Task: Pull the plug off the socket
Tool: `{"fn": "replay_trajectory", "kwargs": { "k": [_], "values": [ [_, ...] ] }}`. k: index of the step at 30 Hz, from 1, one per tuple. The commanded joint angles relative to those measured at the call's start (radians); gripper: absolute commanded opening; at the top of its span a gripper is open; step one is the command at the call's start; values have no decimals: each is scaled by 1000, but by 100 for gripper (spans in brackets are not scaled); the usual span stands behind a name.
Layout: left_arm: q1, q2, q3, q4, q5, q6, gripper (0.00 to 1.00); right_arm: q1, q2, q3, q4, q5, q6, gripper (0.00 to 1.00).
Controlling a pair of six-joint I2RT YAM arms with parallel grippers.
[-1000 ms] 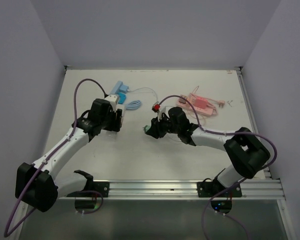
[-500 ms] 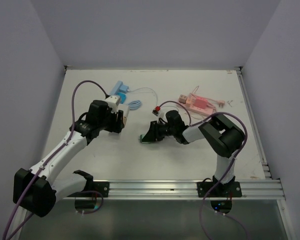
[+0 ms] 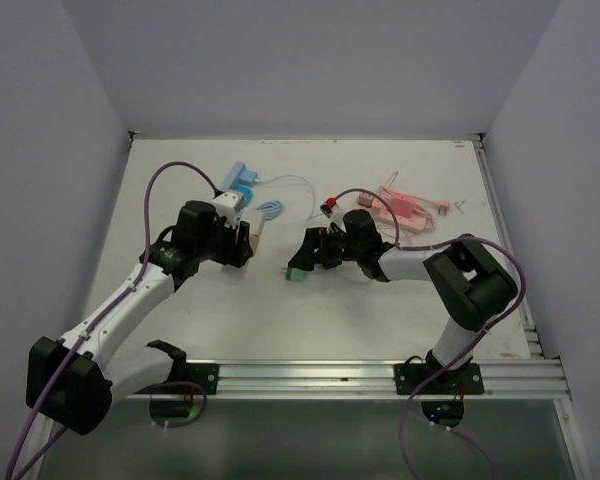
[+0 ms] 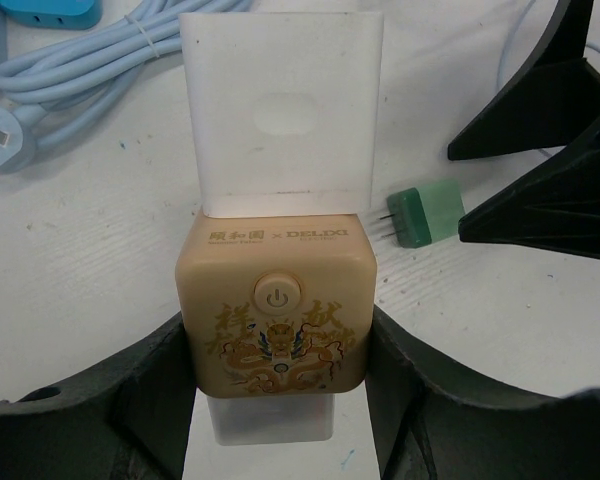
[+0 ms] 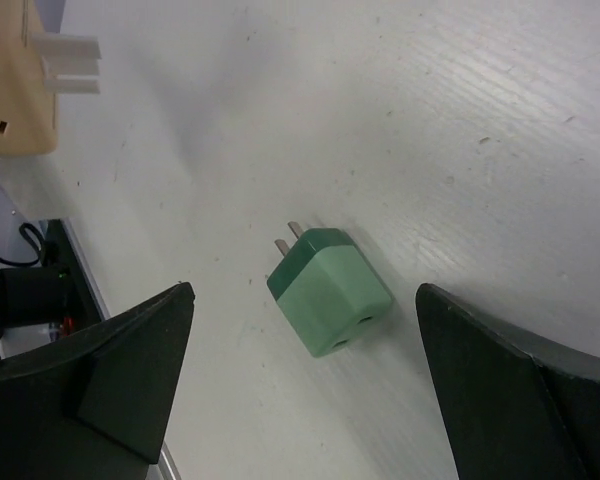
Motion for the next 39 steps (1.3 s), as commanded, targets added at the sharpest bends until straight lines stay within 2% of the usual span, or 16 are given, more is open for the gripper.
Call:
{"fn": "replay_trajectory", "kwargs": {
  "k": [1, 5, 9, 15, 26, 32, 39],
  "values": [
    [-4, -38, 14, 131, 56, 17, 0, -7, -112, 18, -112, 97, -58, 97],
    [-8, -42, 9, 142, 89, 15, 0, -7, -214, 47, -135, 125, -26, 99],
    [-21, -48, 6, 146, 101, 18, 0, -7, -238, 94, -102, 129, 73, 99],
    [-34, -59, 1, 153, 109, 22, 0, -5, -197, 171, 0, 155, 239, 99],
    [-57, -62, 0, 154, 118, 19, 0, 45, -75, 301, 49, 155, 313, 95],
    [-59, -68, 0, 154, 107, 15, 0, 79, -40, 318, 66, 149, 333, 89],
    [-62, -62, 0, 156, 110, 14, 0, 116, -15, 346, 47, 171, 330, 77]
  ]
}}
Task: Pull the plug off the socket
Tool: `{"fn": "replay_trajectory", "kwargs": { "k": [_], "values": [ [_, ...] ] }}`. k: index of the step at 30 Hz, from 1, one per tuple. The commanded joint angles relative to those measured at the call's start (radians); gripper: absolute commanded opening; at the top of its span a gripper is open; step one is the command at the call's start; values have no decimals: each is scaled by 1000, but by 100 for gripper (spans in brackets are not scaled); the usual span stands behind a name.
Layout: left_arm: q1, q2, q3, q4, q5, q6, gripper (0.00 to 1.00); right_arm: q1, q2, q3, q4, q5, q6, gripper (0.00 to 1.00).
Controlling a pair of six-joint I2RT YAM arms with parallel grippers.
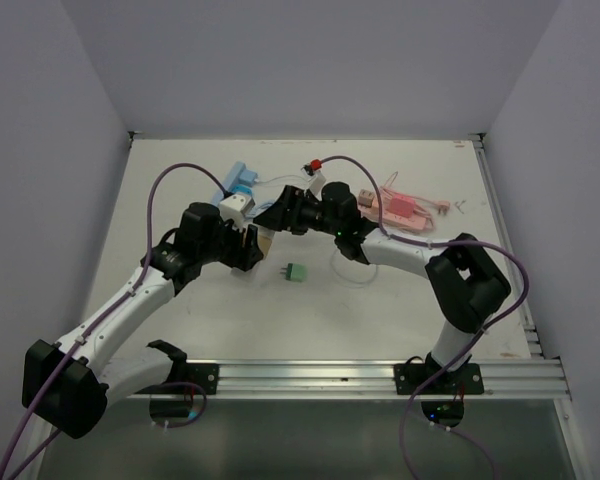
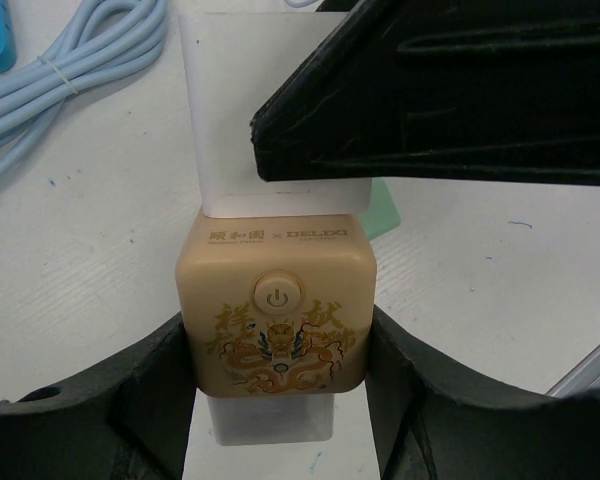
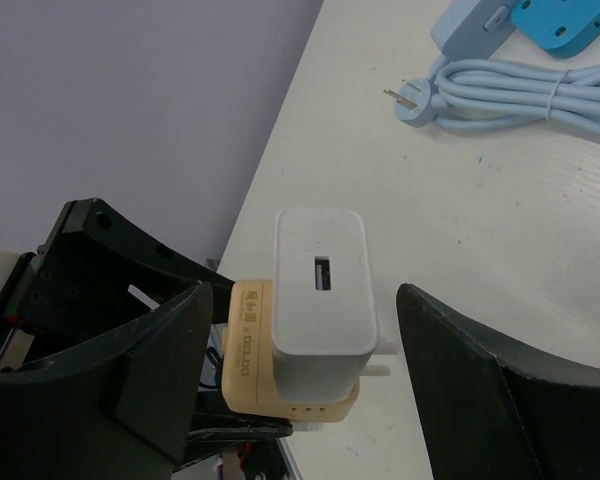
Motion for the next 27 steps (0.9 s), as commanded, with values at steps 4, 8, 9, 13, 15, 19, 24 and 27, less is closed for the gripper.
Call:
{"fn": "replay_trajectory", "kwargs": {
  "k": [4, 8, 9, 13, 15, 19, 24, 27],
  "values": [
    [-14, -35, 2, 123, 8, 13, 0, 25, 28, 59, 35, 27, 16, 68],
    [-17, -35, 0, 122, -1, 10, 0, 26, 28, 56, 32, 38, 16, 49],
    [-18, -35, 0, 120, -2, 12, 0, 26, 28, 54, 29, 47, 13, 39],
    [-32, -27, 2, 105, -22, 12, 0, 26, 19, 62, 0, 72, 1, 10],
    [-40, -15, 5, 93, -32, 13, 0, 23, 10, 71, -17, 84, -10, 0],
    [-55, 23, 14, 44, -48, 13, 0, 3, -12, 82, -63, 133, -14, 0],
    [-58, 89, 28, -12, -88, 2, 0, -38, -50, 95, -92, 185, -26, 0],
    [-58, 129, 40, -44, -95, -4, 0, -57, -67, 108, -118, 225, -51, 0]
  ]
}}
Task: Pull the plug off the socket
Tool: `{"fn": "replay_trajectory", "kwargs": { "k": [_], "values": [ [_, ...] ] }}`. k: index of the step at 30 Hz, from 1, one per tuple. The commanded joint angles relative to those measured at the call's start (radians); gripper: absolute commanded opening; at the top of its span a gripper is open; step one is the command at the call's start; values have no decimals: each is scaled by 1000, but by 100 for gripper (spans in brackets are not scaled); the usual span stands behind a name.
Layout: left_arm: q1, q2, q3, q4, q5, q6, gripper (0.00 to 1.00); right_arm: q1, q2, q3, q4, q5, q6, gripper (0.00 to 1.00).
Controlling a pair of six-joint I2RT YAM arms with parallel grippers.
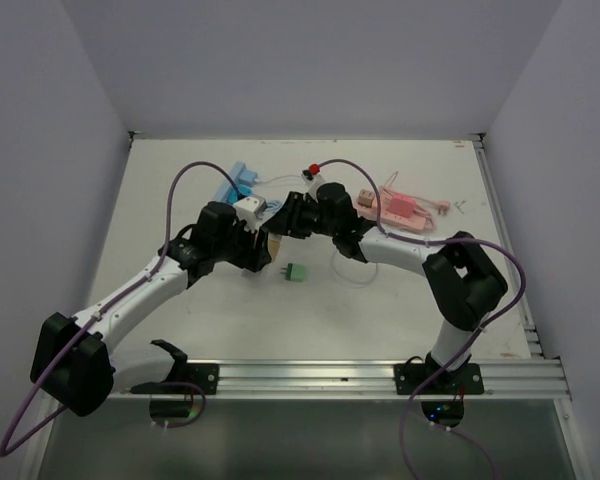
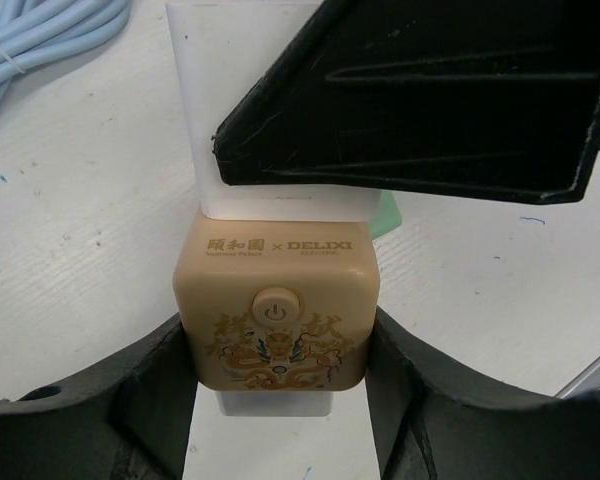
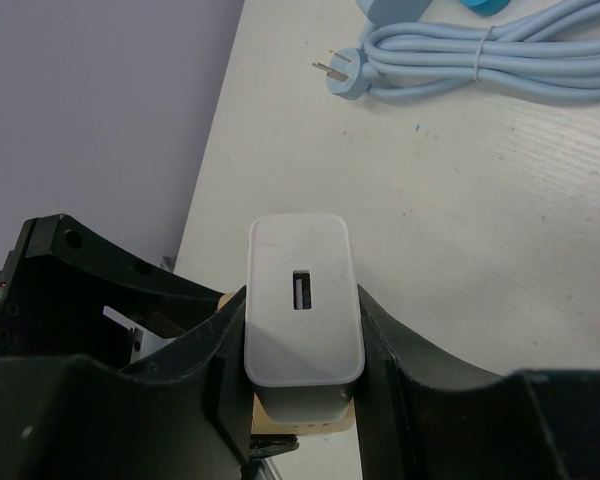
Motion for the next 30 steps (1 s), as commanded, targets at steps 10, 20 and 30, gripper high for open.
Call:
{"fn": "replay_trajectory", "kwargs": {
  "k": [10, 20, 30],
  "values": [
    [-7, 92, 51, -111, -38, 9, 0, -113, -159, 76, 0, 275, -91, 0],
    [-7, 130, 57, -139, -29, 7, 0, -140, -244, 44, 40, 377, -165, 0],
    [-7, 153, 60, -154, -14, 6, 0, -175, -327, -13, 119, 433, -200, 0]
  ]
}}
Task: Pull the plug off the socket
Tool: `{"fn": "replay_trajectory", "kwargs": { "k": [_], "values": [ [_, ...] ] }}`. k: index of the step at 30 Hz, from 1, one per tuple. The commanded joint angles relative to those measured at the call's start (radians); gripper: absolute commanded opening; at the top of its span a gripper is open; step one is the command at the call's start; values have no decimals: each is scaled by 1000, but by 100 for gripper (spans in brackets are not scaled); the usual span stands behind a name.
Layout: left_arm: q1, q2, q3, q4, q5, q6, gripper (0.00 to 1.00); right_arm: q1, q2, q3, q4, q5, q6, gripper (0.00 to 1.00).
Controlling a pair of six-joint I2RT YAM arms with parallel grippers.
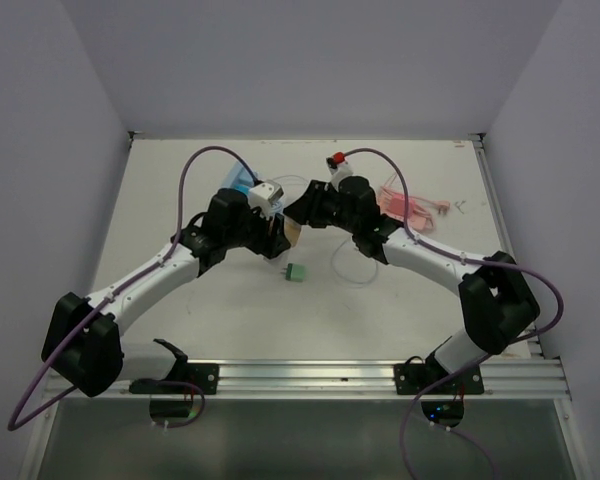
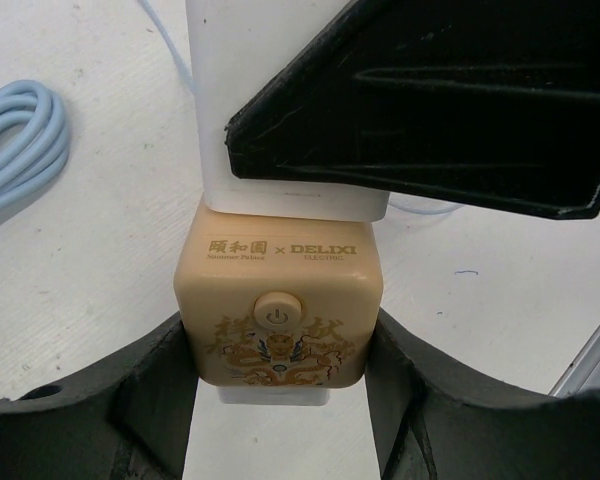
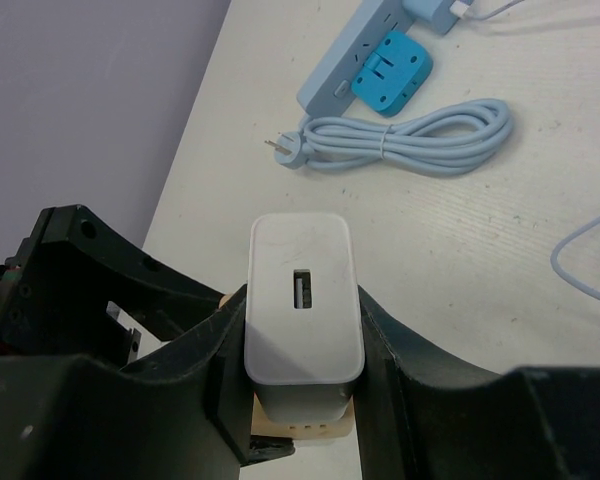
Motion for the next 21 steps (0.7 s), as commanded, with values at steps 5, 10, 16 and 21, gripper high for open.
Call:
{"fn": "replay_trajectory", "kwargs": {
  "k": [5, 10, 16, 21],
  "values": [
    [25, 37, -37, -293, -110, -7, 0, -129, -181, -14, 310, 312, -66, 0],
    [25, 36, -35, -295, -113, -9, 0, -143, -200, -11, 304, 332, -75, 0],
    [30, -24, -34, -267, -122, -16, 0, -166, -220, -18, 235, 314, -70, 0],
    [60, -105, -40, -221, -159, -38, 0, -169, -235, -55, 129, 190, -89, 0]
  ]
}}
